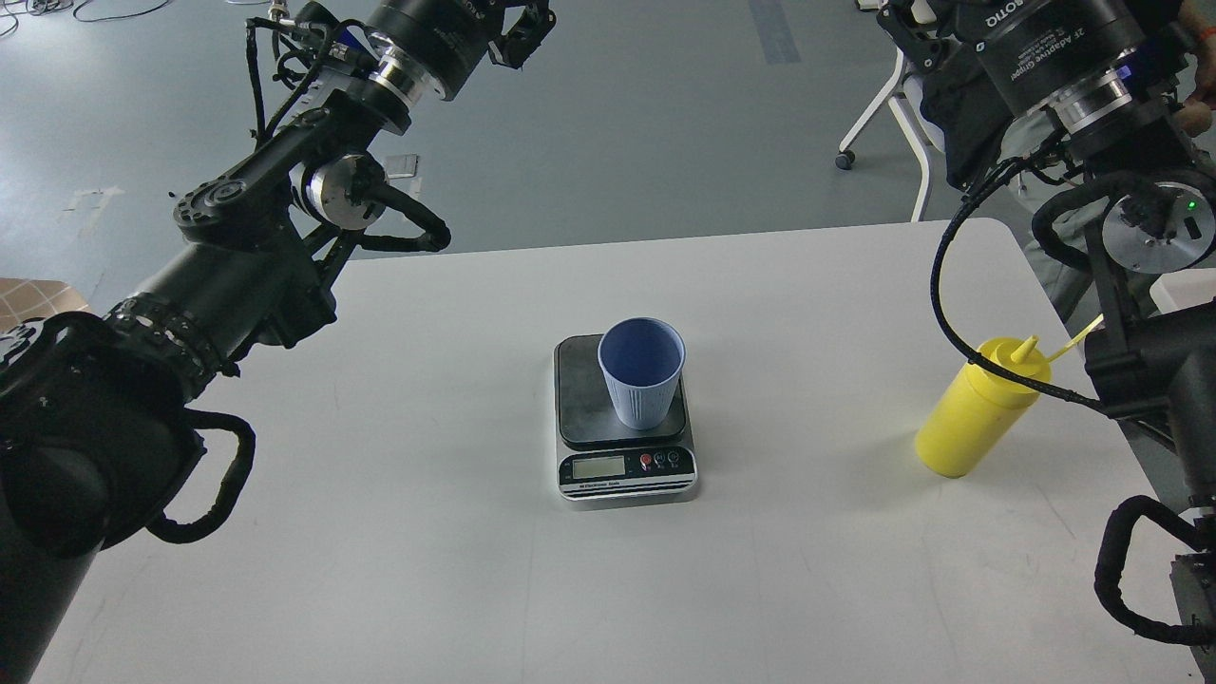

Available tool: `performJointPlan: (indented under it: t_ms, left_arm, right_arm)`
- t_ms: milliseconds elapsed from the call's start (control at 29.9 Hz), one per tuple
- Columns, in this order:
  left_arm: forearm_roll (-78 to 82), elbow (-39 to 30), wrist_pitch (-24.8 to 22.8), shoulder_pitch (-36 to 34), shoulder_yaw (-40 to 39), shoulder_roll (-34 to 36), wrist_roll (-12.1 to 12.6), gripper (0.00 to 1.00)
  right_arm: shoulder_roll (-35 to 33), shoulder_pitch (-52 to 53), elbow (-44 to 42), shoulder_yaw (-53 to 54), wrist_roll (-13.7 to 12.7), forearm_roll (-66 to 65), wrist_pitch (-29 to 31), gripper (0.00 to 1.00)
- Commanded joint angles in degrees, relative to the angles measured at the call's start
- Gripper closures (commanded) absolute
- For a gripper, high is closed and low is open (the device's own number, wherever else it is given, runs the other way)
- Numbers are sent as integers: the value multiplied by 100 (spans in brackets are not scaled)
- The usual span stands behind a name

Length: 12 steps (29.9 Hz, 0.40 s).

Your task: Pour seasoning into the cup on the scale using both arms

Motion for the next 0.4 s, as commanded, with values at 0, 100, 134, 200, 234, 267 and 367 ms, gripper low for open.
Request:
performJointPlan:
  t_ms: [0,100,134,200,234,267,367]
  left_arm:
    - [2,2,1,21,0,22,0,2]
    - [2,2,1,30,0,13,0,2]
    - [10,2,1,30,0,5,0,2]
    - [19,2,1,91,0,-4,0,2]
    - [28,2,1,118,0,-4,0,2]
    - [28,2,1,118,0,-4,0,2]
    - [28,2,1,144,0,22,0,2]
  right_arm:
    - [0,8,3,11,9,-7,0,0]
    - [0,8,-14,20,9,-15,0,0]
    - [-8,8,-6,46,9,-7,0,0]
    - [9,-1,3,142,0,11,0,0]
    - [27,-18,3,256,0,11,0,0]
    - [27,-18,3,257,0,11,0,0]
    - [141,-10,3,371,0,-7,0,0]
